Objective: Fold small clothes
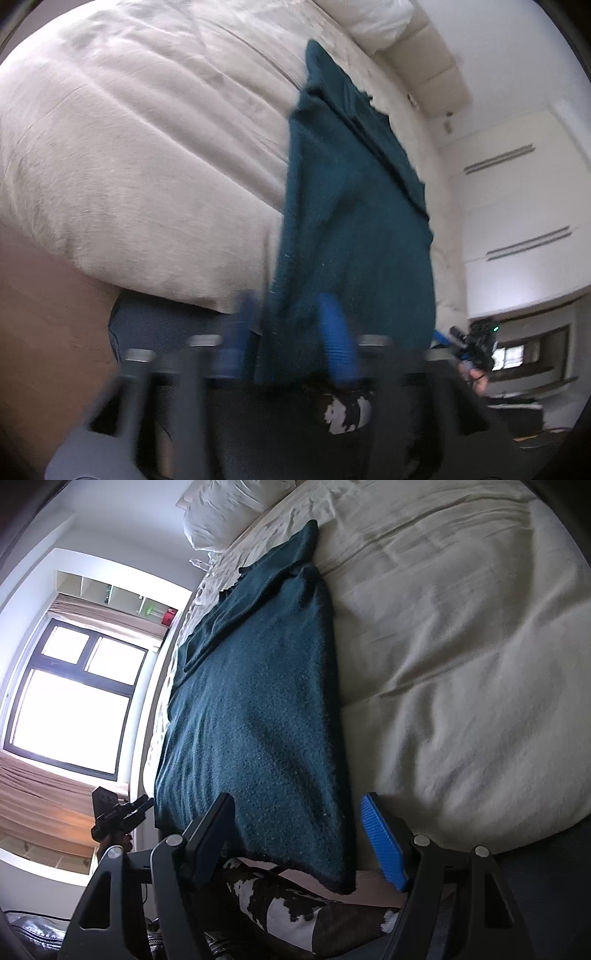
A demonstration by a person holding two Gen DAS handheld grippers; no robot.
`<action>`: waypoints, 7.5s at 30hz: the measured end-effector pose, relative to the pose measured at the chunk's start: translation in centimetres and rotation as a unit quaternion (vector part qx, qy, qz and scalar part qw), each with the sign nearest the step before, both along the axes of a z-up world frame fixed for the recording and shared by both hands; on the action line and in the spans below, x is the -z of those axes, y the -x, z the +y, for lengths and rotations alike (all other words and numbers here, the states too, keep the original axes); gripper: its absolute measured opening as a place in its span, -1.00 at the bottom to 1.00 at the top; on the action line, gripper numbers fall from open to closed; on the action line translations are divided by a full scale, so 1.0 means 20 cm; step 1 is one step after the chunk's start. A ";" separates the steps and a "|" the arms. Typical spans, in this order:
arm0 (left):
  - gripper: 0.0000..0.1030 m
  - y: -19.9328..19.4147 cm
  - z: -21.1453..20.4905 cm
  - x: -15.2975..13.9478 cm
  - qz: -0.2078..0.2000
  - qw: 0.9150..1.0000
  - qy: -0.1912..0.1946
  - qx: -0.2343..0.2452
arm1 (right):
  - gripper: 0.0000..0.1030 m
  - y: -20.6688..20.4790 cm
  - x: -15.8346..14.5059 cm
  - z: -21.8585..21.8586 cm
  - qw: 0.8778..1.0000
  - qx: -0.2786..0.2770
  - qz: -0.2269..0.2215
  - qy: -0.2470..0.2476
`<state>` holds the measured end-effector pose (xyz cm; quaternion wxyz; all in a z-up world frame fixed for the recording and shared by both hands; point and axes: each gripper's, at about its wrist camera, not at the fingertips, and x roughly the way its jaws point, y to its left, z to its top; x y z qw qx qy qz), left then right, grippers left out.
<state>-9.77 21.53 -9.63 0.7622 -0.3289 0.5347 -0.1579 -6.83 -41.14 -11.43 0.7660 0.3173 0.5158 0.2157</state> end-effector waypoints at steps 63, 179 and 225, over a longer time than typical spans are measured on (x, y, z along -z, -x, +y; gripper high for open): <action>-0.93 -0.01 -0.21 -0.24 -0.075 0.993 0.060 0.062 | -0.84 -0.03 -0.32 0.09 0.995 -0.036 -0.057 -0.070; -0.85 -1.37 -0.32 0.09 -0.088 0.987 -0.133 -0.001 | -0.85 -0.96 -0.15 0.08 0.986 0.096 -0.034 0.132; -0.82 -1.28 -0.20 0.15 -0.048 0.995 -0.087 -0.028 | -0.75 -0.87 -0.05 0.00 0.989 0.110 -0.009 0.102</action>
